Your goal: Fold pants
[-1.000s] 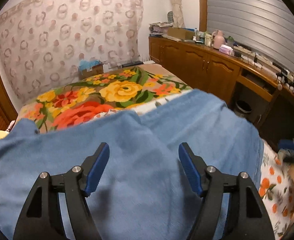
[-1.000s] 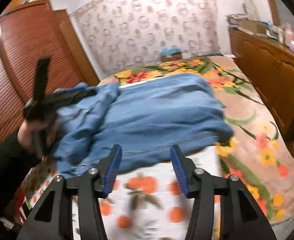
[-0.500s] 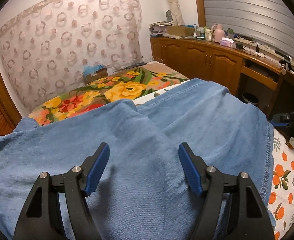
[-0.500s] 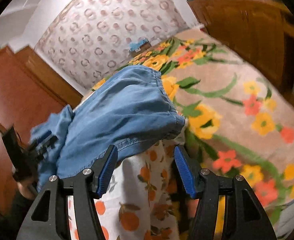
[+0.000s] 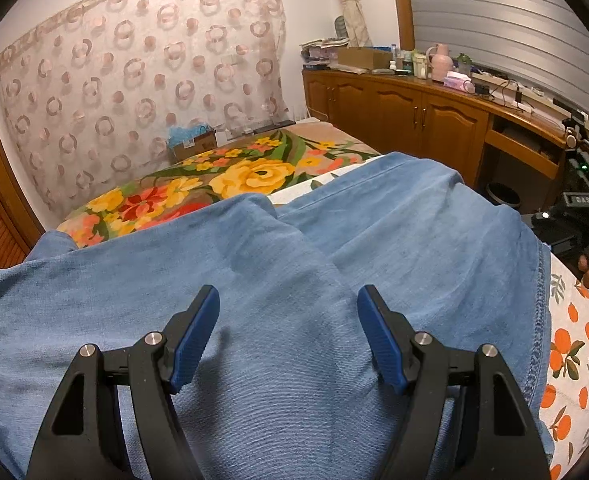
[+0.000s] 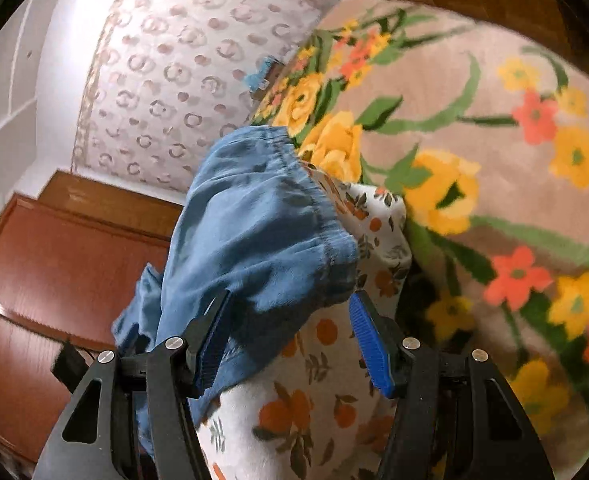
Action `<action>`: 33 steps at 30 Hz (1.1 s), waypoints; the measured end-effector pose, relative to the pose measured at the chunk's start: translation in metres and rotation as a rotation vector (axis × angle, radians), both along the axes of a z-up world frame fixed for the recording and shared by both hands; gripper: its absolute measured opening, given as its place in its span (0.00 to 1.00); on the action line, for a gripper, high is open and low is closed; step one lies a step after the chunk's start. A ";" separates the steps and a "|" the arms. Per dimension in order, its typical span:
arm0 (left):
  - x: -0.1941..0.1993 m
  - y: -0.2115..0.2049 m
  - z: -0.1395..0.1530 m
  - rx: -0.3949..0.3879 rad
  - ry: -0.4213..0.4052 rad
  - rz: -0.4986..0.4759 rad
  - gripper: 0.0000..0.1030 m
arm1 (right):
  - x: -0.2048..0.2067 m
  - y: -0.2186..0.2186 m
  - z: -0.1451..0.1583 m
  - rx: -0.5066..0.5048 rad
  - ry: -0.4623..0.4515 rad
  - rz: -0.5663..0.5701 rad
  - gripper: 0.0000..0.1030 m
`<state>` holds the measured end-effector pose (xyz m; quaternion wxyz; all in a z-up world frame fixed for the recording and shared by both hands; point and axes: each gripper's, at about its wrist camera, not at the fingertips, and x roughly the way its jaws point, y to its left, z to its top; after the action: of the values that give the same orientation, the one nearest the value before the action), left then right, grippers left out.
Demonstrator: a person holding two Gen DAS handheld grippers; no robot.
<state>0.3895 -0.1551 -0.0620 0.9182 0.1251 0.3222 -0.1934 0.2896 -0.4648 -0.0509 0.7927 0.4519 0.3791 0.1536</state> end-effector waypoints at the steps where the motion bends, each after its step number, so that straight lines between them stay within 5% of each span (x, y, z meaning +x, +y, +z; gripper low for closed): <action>1: 0.000 0.000 0.000 0.000 0.000 0.000 0.70 | 0.002 -0.003 -0.004 0.026 0.008 0.000 0.60; 12: -0.001 -0.002 0.000 0.002 -0.001 0.001 0.70 | 0.028 -0.008 -0.033 0.232 0.054 -0.003 0.60; 14: -0.001 -0.002 0.000 0.003 -0.002 0.001 0.70 | 0.027 -0.010 -0.032 0.221 0.050 -0.010 0.42; 17: -0.001 -0.001 0.000 0.006 -0.004 0.002 0.70 | 0.020 -0.010 -0.023 0.183 0.046 -0.024 0.22; 27: -0.004 0.031 0.015 -0.054 -0.017 0.030 0.71 | 0.007 0.002 0.049 -0.072 -0.021 -0.083 0.17; 33: -0.020 0.082 0.054 -0.131 -0.061 0.070 0.72 | 0.011 0.046 0.115 -0.230 -0.126 -0.054 0.16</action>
<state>0.3697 -0.0733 -0.0083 0.9401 0.0593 0.2848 -0.1780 0.3009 -0.4192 0.0641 0.8654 0.3575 0.3315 0.1155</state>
